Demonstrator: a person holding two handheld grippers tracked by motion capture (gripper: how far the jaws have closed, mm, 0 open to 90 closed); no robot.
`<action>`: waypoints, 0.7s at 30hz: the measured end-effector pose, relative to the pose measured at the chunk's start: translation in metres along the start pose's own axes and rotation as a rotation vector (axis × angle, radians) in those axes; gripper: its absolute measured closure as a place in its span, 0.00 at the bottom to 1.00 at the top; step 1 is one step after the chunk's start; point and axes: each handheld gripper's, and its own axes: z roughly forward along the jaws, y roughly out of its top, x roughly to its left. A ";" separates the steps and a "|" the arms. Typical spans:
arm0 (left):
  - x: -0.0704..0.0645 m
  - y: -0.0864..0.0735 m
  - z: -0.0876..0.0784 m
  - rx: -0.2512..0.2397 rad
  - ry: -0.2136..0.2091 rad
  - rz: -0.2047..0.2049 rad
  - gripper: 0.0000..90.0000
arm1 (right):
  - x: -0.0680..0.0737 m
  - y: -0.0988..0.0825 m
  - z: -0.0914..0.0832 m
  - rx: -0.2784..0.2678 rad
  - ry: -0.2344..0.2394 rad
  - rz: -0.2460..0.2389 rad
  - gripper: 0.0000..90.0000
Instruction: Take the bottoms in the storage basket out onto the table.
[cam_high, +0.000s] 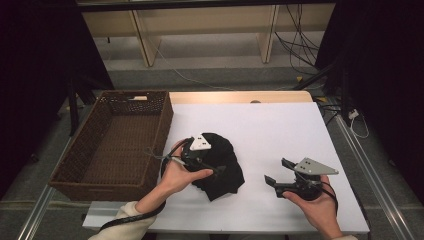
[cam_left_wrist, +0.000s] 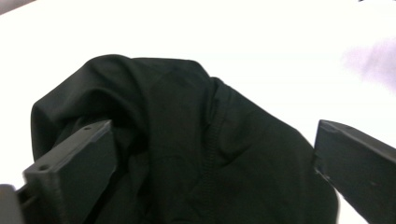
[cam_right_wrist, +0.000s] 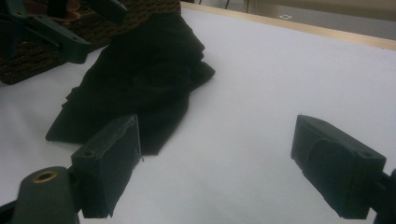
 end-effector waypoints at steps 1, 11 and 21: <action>-0.001 0.000 -0.003 -0.007 -0.002 0.010 0.00 | 0.000 0.000 0.000 -0.004 0.000 0.002 0.18; -0.007 -0.010 -0.020 -0.047 -0.029 0.007 0.00 | 0.001 0.001 0.001 0.001 -0.010 -0.001 0.18; -0.013 -0.009 -0.025 -0.051 -0.036 0.014 0.01 | 0.000 -0.001 -0.004 -0.008 -0.014 0.004 0.19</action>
